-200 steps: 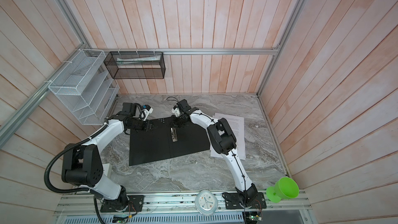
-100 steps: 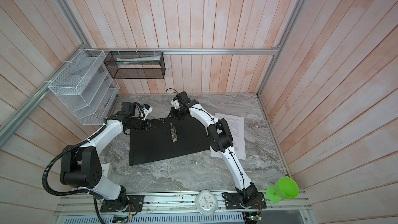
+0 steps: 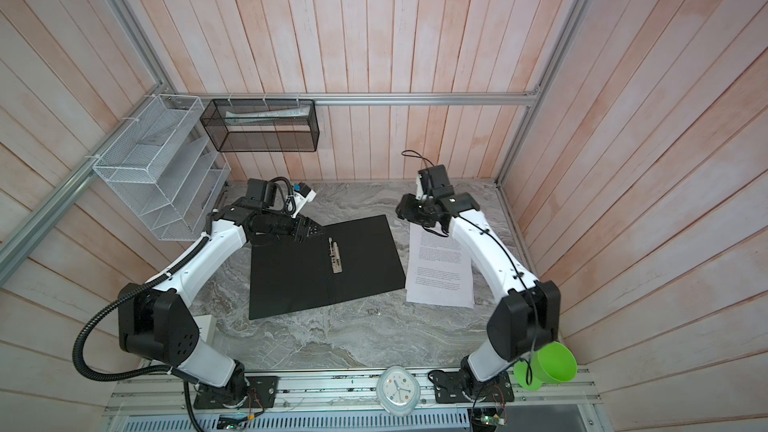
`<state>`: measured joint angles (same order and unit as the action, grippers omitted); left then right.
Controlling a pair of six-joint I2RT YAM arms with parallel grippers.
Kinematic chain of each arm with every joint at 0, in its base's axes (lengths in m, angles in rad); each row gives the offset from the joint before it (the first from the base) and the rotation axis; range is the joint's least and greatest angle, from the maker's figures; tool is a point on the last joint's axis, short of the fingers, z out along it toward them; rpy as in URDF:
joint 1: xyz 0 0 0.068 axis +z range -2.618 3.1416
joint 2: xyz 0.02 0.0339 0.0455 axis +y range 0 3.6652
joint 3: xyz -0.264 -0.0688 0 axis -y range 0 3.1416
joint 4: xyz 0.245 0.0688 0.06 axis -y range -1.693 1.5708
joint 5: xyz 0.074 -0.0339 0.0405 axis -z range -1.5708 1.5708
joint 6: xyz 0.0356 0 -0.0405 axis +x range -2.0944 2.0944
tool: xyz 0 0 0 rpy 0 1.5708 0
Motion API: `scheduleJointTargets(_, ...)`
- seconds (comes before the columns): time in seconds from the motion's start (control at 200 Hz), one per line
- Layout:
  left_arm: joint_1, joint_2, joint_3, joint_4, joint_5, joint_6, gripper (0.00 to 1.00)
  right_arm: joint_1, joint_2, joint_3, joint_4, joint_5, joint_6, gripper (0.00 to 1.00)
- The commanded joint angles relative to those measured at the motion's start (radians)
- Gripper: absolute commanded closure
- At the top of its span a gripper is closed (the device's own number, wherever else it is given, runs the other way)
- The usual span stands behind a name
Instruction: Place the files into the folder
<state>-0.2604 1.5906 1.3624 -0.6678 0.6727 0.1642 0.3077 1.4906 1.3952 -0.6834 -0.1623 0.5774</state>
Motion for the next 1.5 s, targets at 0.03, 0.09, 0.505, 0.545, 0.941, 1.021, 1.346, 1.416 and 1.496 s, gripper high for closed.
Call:
scheduleJointTargets(0.03, -0.038, 0.028, 0.002, -0.010, 0.054, -0.019, 0.42, -0.130, -0.182, -0.282, -0.036, 0.029, 0.050, 0.40)
scheduleJointTargets(0.09, -0.054, 0.032, -0.005, -0.002, 0.054, -0.025, 0.42, -0.216, -0.258, -0.381, -0.054, 0.027, 0.052, 0.39)
scheduleJointTargets(0.505, -0.082, 0.039, -0.029, 0.008, 0.066, -0.043, 0.41, -0.545, -0.287, -0.652, 0.024, -0.021, -0.018, 0.32)
scheduleJointTargets(0.545, -0.081, 0.040, -0.032, 0.011, 0.067, -0.043, 0.41, -0.551, -0.256, -0.653, 0.041, -0.018, -0.031, 0.32)
scheduleJointTargets(0.941, -0.082, 0.062, -0.008, -0.018, 0.070, -0.029, 0.41, -0.603, -0.039, -0.641, 0.160, -0.030, -0.125, 0.31)
scheduleJointTargets(1.021, -0.081, 0.064, -0.010, -0.022, 0.067, -0.023, 0.41, -0.619, -0.014, -0.638, 0.160, -0.057, -0.144, 0.31)
scheduleJointTargets(1.346, -0.080, 0.063, -0.028, -0.023, 0.062, -0.022, 0.41, -0.628, 0.118, -0.608, 0.117, -0.203, -0.214, 0.32)
scheduleJointTargets(1.416, -0.080, 0.062, -0.028, -0.021, 0.065, -0.025, 0.41, -0.628, 0.148, -0.602, 0.101, -0.231, -0.232, 0.33)
scheduleJointTargets(1.496, -0.080, 0.060, -0.028, -0.022, 0.065, -0.025, 0.41, -0.628, 0.172, -0.599, 0.090, -0.232, -0.235, 0.34)
